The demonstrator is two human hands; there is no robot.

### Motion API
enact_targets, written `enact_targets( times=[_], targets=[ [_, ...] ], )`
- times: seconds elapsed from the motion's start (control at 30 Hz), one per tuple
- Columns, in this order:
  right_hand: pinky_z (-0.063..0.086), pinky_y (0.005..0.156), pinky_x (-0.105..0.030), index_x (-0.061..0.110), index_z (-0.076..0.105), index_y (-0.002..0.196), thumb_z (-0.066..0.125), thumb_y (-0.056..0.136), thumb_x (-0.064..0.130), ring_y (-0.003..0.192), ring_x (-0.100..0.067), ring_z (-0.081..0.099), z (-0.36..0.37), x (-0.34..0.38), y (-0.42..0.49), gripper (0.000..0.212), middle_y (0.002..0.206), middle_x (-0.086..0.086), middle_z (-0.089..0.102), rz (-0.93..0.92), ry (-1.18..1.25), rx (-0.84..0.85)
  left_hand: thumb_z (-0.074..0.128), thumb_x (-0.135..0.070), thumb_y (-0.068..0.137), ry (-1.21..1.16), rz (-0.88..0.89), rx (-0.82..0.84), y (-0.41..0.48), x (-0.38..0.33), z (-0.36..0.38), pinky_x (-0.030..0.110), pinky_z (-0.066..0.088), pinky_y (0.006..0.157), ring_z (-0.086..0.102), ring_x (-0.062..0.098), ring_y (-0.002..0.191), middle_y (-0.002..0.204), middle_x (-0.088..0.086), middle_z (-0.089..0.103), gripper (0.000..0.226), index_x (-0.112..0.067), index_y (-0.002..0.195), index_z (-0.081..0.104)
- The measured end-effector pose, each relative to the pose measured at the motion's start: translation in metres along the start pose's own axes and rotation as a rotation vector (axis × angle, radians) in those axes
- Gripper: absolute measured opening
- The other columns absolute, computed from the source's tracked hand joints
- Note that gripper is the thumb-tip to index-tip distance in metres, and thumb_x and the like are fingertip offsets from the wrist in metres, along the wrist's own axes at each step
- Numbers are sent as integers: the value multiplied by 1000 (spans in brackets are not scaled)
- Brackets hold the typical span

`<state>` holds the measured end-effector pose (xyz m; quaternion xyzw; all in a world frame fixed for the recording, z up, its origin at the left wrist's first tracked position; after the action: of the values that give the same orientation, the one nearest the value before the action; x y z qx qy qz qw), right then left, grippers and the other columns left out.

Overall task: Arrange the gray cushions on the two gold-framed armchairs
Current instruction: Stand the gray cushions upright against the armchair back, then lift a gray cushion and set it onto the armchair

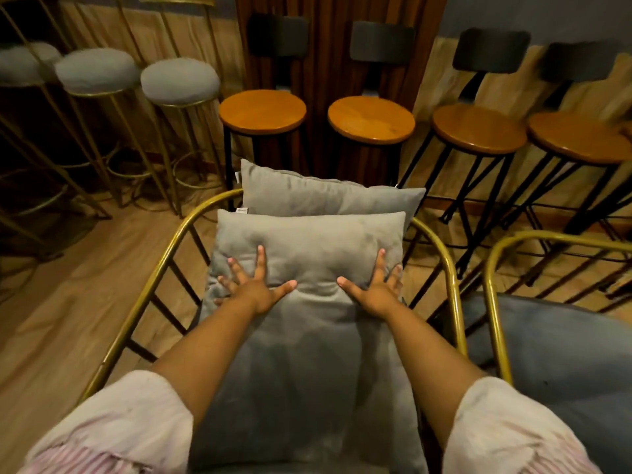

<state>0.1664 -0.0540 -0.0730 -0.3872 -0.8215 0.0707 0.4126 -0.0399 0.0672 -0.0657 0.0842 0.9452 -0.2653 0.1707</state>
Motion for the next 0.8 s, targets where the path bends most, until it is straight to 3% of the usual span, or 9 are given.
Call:
enact_targets(
  times=[0.2,0.3,0.37,0.43,0.5,0.53,0.6,0.7,0.8],
  targets=[
    [-3,117,-51,37,-24,144,57,76,67,144,-36,-22,-1,-3,-1,110,154,-15,-30,-28,-20,15,46,-77,72,37,-9,-16,0,-4,-4,65,2,113,-18,52,141,153,18,-34,105,-44,142,-25],
    [3,119,-49,39,-18,145,56,81,61,145,-35,-17,-11,-12,-11,100,156,-13,-26,-101,-50,44,44,-68,81,34,17,-108,-12,-21,-8,63,4,113,-12,45,145,157,22,-22,98,-32,148,-18],
    [11,119,-43,35,-3,150,57,85,51,148,-32,-4,-21,-20,-24,90,160,-12,-9,-185,-20,70,40,-56,90,4,68,-147,-27,-44,-6,58,6,115,-7,43,146,158,23,-12,85,-21,152,-7],
    [29,110,-30,17,30,147,55,91,39,141,-30,30,-39,-31,-37,65,153,-15,32,-232,68,52,39,-48,94,2,145,-131,-43,-68,4,55,9,117,-2,44,146,159,23,-6,74,-18,152,5],
    [38,83,-24,-1,61,117,45,97,33,113,-27,57,-69,-53,-54,42,116,-18,63,-210,162,-87,41,-45,94,-1,236,-80,-61,-96,25,52,10,118,3,43,146,159,22,2,71,-15,152,12],
    [37,75,-26,-5,65,104,42,98,32,101,-25,59,-87,-68,-64,43,101,-18,66,-202,204,-176,43,-44,94,-18,278,-53,-72,-112,37,51,12,119,8,42,146,159,22,9,70,-13,151,16],
    [39,75,-31,-7,65,96,43,98,31,88,-25,58,-118,-104,-83,44,88,-19,64,-163,279,-318,47,-41,93,-123,345,-15,-97,-143,60,51,20,117,26,39,142,154,20,30,68,-9,148,24],
    [39,79,-26,-3,66,102,46,97,21,94,-21,58,-166,-175,-117,31,97,-20,67,-150,343,-462,53,-33,91,-259,474,40,-144,-205,106,47,32,111,47,35,130,140,20,50,61,-6,143,34],
    [38,85,-23,-3,64,110,49,96,17,108,-29,59,-211,-257,-154,29,111,-22,67,-94,379,-558,53,-41,82,-280,547,111,-198,-266,169,44,39,106,53,34,124,135,20,55,68,-6,139,40]
  ],
)
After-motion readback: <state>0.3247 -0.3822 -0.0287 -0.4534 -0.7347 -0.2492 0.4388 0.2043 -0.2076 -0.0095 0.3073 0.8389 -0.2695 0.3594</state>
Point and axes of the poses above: each hand's wrist, its own y-axis towards the middle knuckle, its own z-axis out of the palm, x = y × z, the point moved 5 cm from there along y, towards the middle knuckle
